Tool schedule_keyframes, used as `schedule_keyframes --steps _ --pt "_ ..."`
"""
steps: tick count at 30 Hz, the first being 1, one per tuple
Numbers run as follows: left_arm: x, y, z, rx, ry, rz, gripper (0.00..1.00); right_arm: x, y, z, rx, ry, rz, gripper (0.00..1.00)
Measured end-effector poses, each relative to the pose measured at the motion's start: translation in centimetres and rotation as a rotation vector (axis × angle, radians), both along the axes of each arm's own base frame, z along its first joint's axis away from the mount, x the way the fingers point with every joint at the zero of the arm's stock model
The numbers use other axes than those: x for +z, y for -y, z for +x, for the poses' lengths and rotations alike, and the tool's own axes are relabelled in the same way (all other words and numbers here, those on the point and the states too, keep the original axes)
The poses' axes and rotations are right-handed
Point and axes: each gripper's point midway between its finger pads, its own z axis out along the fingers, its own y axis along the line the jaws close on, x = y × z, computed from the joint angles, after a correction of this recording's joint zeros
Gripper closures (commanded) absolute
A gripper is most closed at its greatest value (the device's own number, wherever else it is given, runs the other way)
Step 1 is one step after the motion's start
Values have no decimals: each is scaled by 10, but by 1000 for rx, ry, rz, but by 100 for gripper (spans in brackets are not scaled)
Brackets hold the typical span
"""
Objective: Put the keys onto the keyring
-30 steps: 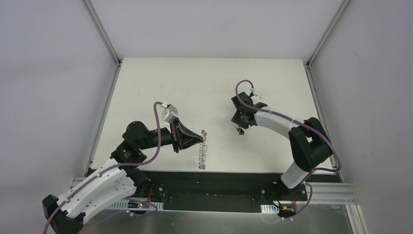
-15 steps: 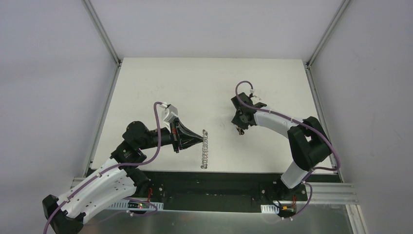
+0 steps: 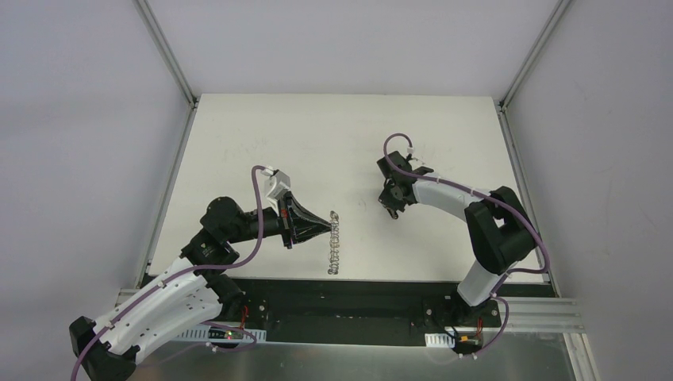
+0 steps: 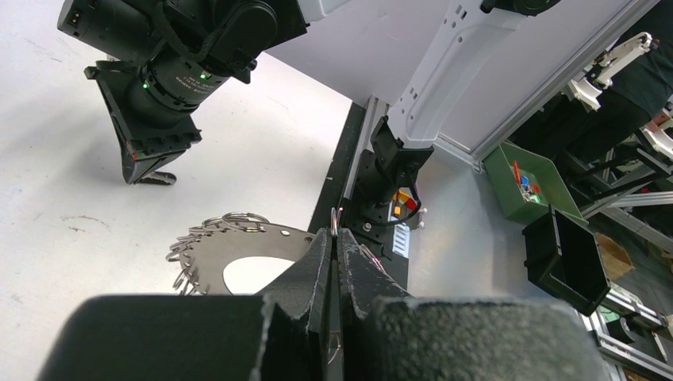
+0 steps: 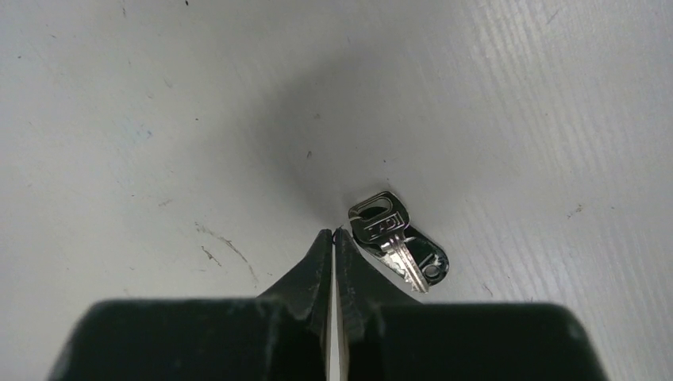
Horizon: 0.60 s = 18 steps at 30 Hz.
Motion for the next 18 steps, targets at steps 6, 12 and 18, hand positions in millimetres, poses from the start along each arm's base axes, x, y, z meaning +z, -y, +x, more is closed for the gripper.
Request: schedule_keyframes --steps 6,12,18 --pt "-1 0 0 0 -2 2 100 0 -1 0 -1 -2 8 100" --pt "-4 0 0 0 -14 13 100 4 -1 -1 11 14 23 100" --pt "-6 0 0 2 -21 19 100 23 3 -6 34 65 42 100"
